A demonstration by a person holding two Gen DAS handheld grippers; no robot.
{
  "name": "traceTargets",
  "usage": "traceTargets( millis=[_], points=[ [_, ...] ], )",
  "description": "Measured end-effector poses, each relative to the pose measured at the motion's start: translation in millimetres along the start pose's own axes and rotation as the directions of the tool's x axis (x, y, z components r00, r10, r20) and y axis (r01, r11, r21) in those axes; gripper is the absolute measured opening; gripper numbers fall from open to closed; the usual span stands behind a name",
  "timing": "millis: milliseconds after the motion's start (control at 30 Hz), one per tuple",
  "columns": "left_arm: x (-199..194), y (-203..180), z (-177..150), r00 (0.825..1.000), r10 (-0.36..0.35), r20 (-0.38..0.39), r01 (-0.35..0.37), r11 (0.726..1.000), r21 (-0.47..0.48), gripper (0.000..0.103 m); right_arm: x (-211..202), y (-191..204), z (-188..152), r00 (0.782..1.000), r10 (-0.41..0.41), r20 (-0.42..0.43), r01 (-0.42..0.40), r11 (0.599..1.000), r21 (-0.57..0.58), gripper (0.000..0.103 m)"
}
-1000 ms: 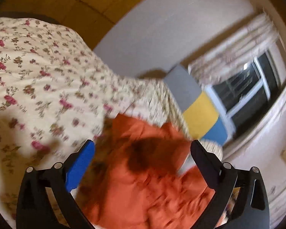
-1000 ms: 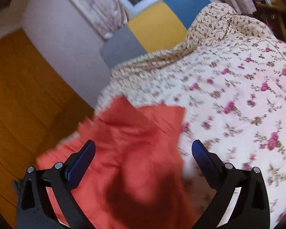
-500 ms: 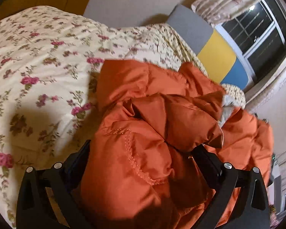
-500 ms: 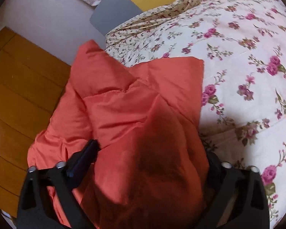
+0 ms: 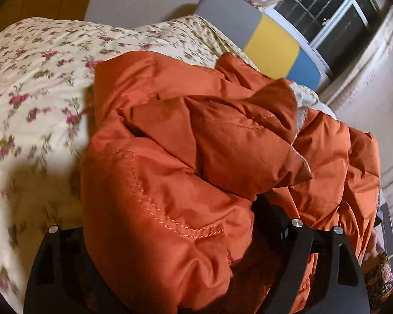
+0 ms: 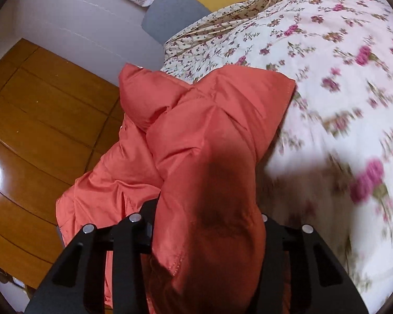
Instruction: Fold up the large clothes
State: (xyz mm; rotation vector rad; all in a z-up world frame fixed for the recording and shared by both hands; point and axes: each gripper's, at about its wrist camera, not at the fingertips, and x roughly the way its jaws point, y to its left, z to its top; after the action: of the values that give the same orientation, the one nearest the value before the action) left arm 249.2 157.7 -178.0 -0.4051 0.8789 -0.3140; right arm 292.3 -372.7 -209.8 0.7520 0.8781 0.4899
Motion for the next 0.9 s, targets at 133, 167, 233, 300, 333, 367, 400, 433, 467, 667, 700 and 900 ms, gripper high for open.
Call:
traceTargets(
  millis=[133,167,233,300,333,367,400,433,467,667,700,900],
  points=[
    [-16.6,-15.5,-29.2,0.999,-0.035,-0.012,0.035,0.999,0.002,0.084,-26.7,-2.4,-23.8,1.0,-0.006,0.002,0.006,1.0,-0.009,0.041],
    [-23.5,-21.9,-41.0,0.999,-0.043,-0.017,0.043,0.999,0.011,0.084,-34.1,-4.5,-29.7,1.0,-0.005,0.004,0.005,1.0,-0.008,0.041],
    [-31.0,-29.1,-57.4,0.998,-0.052,-0.027,0.053,0.998,0.019,0.084,-51.5,-10.7,-44.5,1.0,-0.003,0.01,0.003,1.0,-0.007,0.041],
    [-39.5,-34.8,-74.5,0.998,-0.062,-0.032,0.063,0.998,0.02,0.084,-69.8,-15.2,-60.3,1.0,-0.006,0.026,0.006,1.0,-0.008,0.041],
    [-43.6,-37.1,-81.7,0.998,-0.062,-0.029,0.062,0.998,0.021,0.084,-77.4,-16.9,-67.6,0.999,-0.01,0.035,0.011,1.0,-0.011,0.042],
    [-48.9,-39.4,-89.8,0.998,-0.054,-0.021,0.054,0.998,0.023,0.084,-83.0,-16.9,-73.1,0.999,-0.015,0.042,0.016,1.0,-0.014,0.044],
    [-52.5,-40.5,-94.6,0.999,-0.043,-0.01,0.044,0.999,0.024,0.084,-89.5,-15.9,-79.9,0.998,-0.026,0.05,0.027,0.999,-0.021,0.049],
    [-56.3,-41.9,-98.4,1.0,-0.03,0.0,0.03,0.999,0.028,0.085,-94.8,-14.1,-85.0,0.996,-0.058,0.065,0.06,0.998,-0.035,0.054],
    [-62.1,-44.3,-102.3,1.0,-0.005,0.016,0.005,0.999,0.035,0.085,-100.9,-10.6,-88.3,0.991,-0.104,0.082,0.109,0.993,-0.052,0.067],
    [-97.2,-62.8,-101.0,0.98,0.137,0.143,-0.163,0.968,0.19,0.086,-131.9,26.8,-89.4,0.923,-0.293,0.251,0.35,0.91,-0.222,0.091],
    [-97.5,-70.4,-98.1,0.975,0.159,0.156,-0.195,0.947,0.257,0.087,-132.4,34.1,-84.6,0.921,-0.286,0.264,0.353,0.9,-0.257,0.092],
    [-78.4,-86.9,-61.7,0.979,0.128,0.161,-0.183,0.9,0.395,0.09,-90.2,58.5,-39.7,0.961,-0.236,0.144,0.273,0.886,-0.375,0.081]
  ],
)
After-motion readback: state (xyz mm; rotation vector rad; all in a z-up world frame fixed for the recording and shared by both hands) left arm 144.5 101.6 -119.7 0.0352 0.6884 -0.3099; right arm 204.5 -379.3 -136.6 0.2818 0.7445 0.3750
